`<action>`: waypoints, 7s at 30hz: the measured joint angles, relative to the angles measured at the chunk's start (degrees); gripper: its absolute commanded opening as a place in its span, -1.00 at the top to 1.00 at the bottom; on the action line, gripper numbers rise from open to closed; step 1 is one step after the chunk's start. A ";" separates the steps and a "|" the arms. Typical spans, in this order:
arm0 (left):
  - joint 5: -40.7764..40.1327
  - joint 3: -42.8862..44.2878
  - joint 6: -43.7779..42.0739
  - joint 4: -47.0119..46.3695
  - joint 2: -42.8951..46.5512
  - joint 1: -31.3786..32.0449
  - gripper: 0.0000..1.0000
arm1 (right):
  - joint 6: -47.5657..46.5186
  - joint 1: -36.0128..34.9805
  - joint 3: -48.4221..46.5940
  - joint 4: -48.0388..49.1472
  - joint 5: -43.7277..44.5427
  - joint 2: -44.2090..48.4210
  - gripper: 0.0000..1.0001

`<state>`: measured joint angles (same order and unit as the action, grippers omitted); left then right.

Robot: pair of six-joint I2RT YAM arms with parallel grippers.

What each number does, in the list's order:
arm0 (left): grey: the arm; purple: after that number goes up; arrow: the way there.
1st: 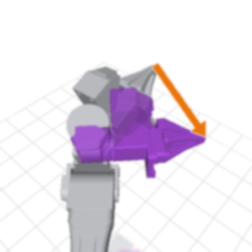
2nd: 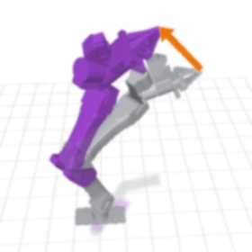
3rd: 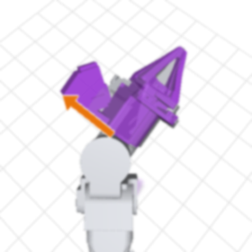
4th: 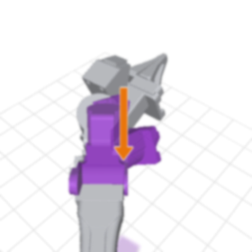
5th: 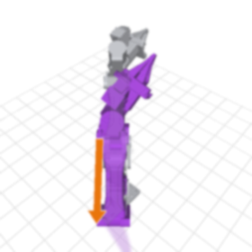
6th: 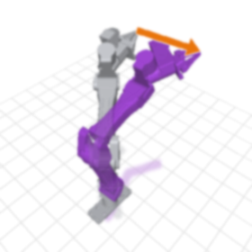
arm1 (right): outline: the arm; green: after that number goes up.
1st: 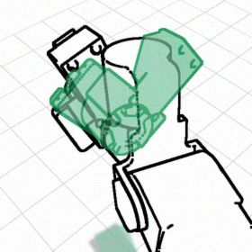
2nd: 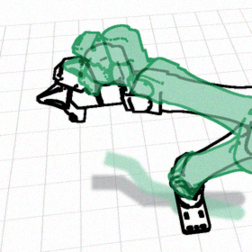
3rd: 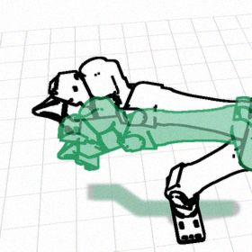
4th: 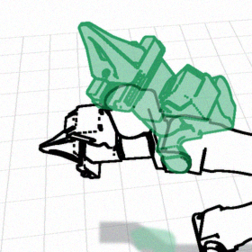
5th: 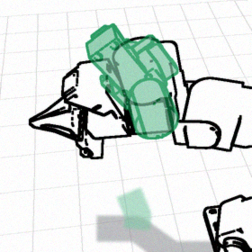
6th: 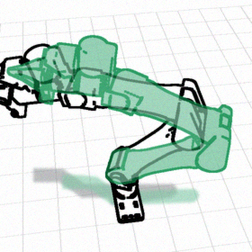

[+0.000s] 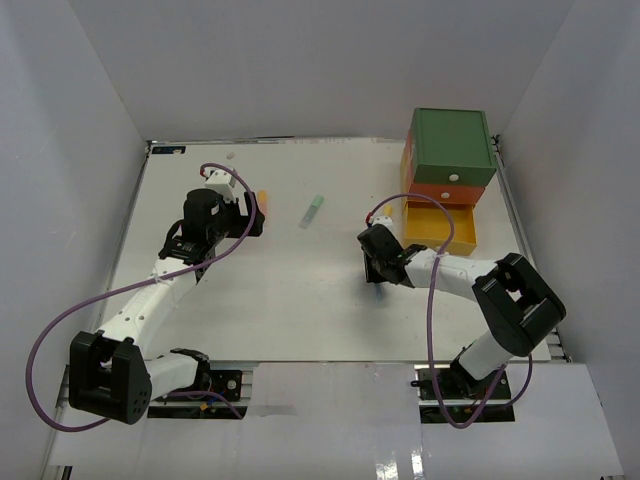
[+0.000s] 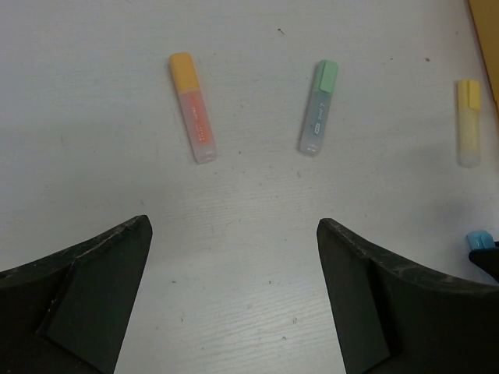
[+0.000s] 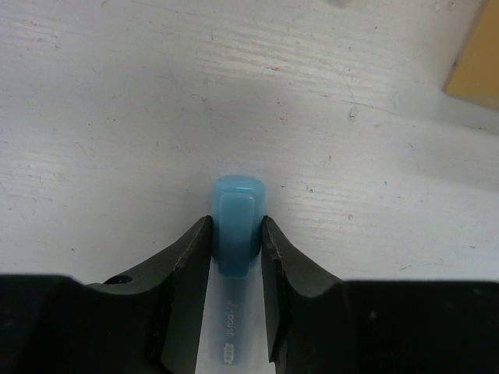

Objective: Sort the stationery into containers
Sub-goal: Pick up the pen from the center of the board, then place the pen in the drawer, then pick up the pen from the center of the board, then place the pen in the drawer, then pick up the pen from the center of the board.

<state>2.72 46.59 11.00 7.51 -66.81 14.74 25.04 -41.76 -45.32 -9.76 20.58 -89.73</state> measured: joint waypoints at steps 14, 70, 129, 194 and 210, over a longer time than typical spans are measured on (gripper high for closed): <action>-0.07 0.00 0.00 0.02 -0.09 0.00 -0.96 | 0.98 10.91 -4.09 -0.31 -0.83 15.13 0.59; -0.37 0.09 0.00 0.26 -0.22 0.00 -0.96 | 0.39 16.26 -13.42 7.23 1.62 4.98 -0.22; -0.35 0.11 0.02 0.26 -0.22 0.00 -0.96 | 13.77 13.03 -9.55 2.75 7.08 5.29 0.85; -15.96 32.00 11.96 10.08 -45.97 0.57 -0.61 | -2.23 34.53 24.22 24.79 -22.25 50.25 -0.80; -18.45 35.74 8.70 12.15 -51.74 4.35 0.34 | -3.85 32.98 24.57 24.92 -24.06 51.21 -0.80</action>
<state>-15.73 82.32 19.70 19.66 -118.54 19.09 21.19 -8.78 -20.75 15.16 -3.49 -38.52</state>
